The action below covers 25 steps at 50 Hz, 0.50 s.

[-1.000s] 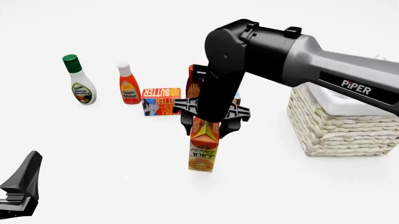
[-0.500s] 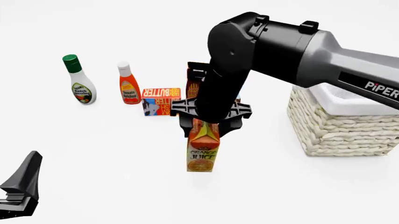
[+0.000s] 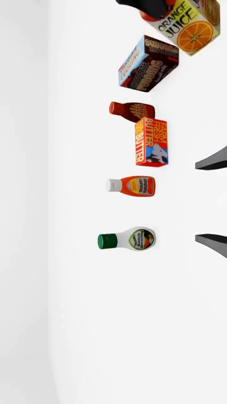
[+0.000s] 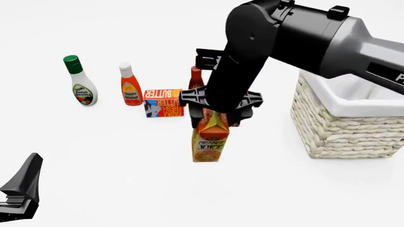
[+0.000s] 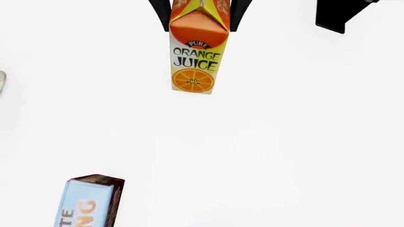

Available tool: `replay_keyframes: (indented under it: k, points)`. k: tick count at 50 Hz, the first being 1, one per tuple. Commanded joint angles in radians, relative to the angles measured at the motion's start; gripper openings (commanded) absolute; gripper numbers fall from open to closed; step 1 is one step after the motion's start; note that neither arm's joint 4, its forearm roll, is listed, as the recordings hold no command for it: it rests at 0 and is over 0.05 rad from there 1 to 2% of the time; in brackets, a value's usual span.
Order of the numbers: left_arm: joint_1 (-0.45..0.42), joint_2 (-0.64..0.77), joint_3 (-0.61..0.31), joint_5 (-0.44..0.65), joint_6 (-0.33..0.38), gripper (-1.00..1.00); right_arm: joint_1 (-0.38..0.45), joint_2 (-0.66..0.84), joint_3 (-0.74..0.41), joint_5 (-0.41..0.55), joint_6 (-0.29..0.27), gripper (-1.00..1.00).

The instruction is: Pick the orange juice and place it in the basket.

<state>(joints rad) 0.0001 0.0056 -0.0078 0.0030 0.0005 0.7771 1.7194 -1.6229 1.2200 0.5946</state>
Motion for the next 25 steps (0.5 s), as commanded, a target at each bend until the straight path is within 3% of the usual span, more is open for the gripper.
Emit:
replay_keyframes:
  k: [1,25]
  points:
    - [0.0,0.0,0.0,0.0,0.0,1.0,-0.026,-0.017,-0.034,0.0,-0.039,-1.0]
    - [0.0,0.0,0.0,0.0,0.0,1.0,-0.103,-0.057,-0.079,0.0,-0.142,-1.0]
